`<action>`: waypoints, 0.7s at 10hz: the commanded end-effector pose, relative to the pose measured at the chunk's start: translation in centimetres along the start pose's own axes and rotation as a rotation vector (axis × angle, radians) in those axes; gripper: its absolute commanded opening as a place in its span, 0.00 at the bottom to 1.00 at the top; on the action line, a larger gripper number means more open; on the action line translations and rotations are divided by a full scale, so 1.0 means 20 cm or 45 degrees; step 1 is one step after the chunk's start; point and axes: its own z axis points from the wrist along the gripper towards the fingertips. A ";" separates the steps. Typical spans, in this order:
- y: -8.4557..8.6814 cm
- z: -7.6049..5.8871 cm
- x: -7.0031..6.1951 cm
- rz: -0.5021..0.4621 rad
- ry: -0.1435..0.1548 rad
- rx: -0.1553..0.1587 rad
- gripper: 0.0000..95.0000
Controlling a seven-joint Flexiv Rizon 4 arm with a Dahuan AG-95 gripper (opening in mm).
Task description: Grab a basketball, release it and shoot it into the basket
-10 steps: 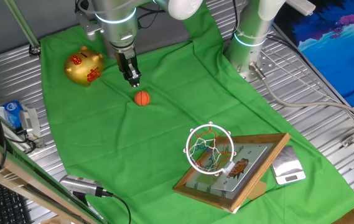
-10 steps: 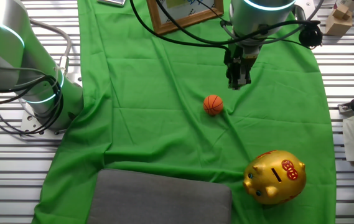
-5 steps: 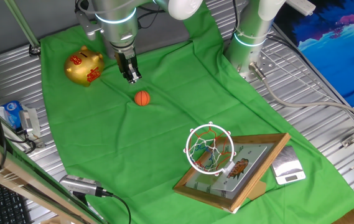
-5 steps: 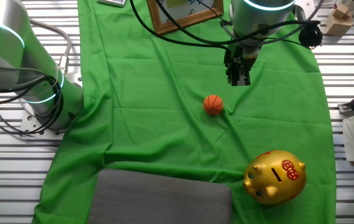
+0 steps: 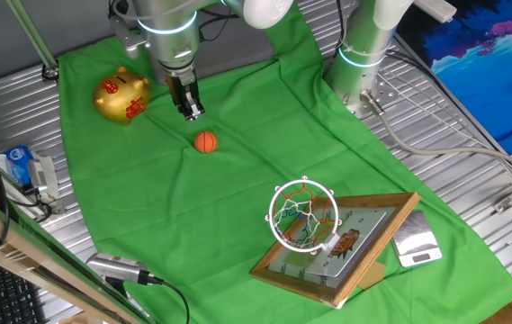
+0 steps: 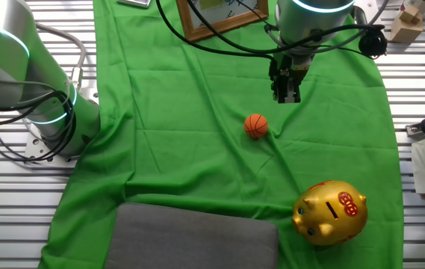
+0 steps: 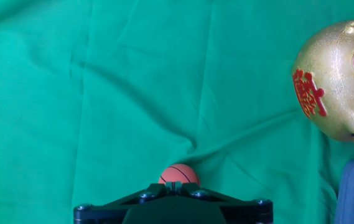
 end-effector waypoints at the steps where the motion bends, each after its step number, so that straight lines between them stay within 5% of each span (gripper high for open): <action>1: 0.00 0.00 0.00 0.000 0.000 0.001 0.00; 7: 0.00 0.00 0.00 -0.067 0.000 0.001 0.00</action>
